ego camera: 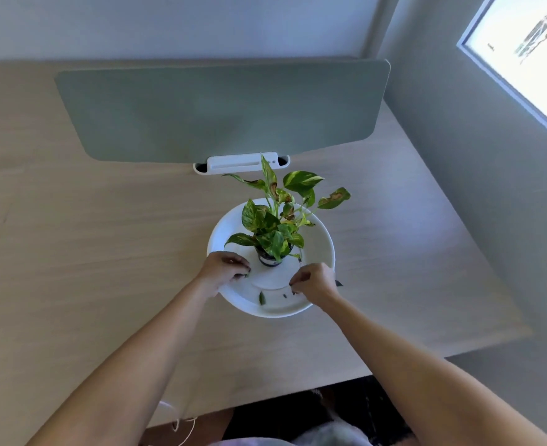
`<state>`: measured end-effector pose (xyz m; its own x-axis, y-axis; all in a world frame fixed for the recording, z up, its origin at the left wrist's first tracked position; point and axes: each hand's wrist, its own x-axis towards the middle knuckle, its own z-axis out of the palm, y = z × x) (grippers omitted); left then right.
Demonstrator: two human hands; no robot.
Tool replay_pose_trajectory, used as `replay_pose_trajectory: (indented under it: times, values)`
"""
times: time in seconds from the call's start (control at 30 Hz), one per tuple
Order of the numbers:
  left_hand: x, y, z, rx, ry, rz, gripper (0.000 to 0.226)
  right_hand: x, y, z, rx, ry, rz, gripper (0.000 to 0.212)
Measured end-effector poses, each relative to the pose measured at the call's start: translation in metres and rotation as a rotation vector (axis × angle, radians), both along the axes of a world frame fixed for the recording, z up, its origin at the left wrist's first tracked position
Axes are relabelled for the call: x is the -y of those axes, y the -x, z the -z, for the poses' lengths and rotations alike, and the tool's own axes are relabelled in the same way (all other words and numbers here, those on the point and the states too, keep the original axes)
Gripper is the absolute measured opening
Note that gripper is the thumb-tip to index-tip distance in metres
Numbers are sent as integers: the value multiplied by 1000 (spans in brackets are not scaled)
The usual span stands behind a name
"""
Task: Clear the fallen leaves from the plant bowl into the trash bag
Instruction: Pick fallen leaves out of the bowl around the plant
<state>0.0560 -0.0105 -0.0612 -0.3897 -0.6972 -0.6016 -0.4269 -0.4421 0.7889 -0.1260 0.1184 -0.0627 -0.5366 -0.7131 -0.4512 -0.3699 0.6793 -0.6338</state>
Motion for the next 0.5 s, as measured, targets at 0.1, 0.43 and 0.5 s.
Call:
replay_pose_trajectory:
  times: [0.1, 0.43, 0.5]
  values:
    - [-9, 7, -8, -63, -211, -95, 11, -20, 21, -13, 184, 99, 248, 12]
    - [-143, 127, -29, -262, -440, 66, 22, -164, 114, -28, 510, 298, 609, 11]
    - [-189, 165, -31, -261, -456, 151, 29, -213, 133, -22, 540, 290, 661, 14]
